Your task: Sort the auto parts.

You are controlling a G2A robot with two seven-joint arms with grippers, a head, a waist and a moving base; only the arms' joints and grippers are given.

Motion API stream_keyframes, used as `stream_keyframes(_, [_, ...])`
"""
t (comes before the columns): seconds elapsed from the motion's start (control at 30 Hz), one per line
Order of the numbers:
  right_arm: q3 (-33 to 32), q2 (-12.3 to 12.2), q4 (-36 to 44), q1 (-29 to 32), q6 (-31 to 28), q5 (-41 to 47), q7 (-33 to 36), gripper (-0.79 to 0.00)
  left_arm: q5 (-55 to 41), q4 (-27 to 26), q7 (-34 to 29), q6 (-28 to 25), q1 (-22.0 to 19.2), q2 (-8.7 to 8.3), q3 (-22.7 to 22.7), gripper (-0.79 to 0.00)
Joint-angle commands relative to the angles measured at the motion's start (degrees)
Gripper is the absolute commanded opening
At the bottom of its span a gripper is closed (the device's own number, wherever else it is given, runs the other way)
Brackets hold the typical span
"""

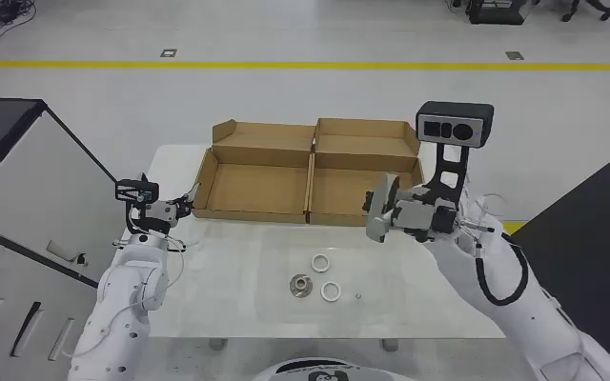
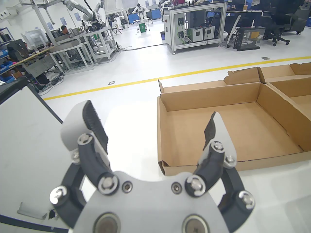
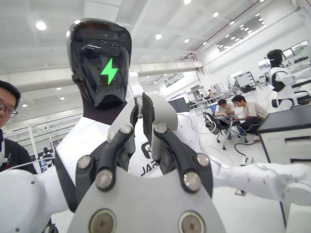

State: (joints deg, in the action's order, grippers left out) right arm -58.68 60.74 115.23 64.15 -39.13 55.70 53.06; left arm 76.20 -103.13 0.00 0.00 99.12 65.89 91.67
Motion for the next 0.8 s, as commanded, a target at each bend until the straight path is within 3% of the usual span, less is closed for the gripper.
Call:
stream_keyframes(0.0, [-0.2, 0.2, 0.3, 0.2, 0.4, -0.6, -0.5, -0.785, 0.0, 0.0, 0.0, 0.0, 0.0, 0.0, 0.0, 0.0])
stream_keyframes(0.47, [-2.3, 1.3, 1.5, 2.6, -0.9, 9.2, 5.5, -0.785, 0.0, 0.0, 0.0, 0.0, 0.0, 0.0, 0.0, 0.0])
stream_keyframes(0.77, [-2.3, 1.3, 1.5, 2.6, -0.9, 9.2, 5.5, -0.785, 0.0, 0.0, 0.0, 0.0, 0.0, 0.0, 0.0, 0.0])
